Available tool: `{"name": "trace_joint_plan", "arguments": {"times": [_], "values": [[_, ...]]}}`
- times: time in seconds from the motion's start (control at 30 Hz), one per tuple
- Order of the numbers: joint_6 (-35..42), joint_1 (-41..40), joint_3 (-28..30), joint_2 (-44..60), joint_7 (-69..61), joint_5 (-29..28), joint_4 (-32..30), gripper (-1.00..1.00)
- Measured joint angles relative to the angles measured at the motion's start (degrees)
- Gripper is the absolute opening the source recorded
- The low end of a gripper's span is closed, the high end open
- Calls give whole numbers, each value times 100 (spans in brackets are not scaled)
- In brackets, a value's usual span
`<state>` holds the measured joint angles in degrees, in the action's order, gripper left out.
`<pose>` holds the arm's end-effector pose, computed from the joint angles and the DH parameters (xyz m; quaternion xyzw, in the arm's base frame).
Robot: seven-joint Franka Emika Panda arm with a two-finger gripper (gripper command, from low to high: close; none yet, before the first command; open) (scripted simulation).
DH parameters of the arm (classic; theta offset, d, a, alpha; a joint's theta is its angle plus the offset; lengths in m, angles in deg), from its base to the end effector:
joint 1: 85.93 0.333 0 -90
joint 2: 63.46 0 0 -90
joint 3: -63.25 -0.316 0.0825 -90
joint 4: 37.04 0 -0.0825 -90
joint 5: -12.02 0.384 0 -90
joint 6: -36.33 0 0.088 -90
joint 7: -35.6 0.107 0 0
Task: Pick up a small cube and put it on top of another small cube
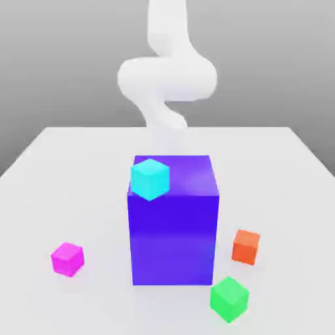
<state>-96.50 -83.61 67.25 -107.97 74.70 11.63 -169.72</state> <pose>0.3565 -0.0212 0.6958 -0.8675 0.3212 -0.3516 0.1436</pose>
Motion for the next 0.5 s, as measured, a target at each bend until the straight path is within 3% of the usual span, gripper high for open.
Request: {"name": "trace_joint_plan", "arguments": {"times": [0.5], "values": [[-646,1277,2232,962,-4183,-68,-548,0]]}}
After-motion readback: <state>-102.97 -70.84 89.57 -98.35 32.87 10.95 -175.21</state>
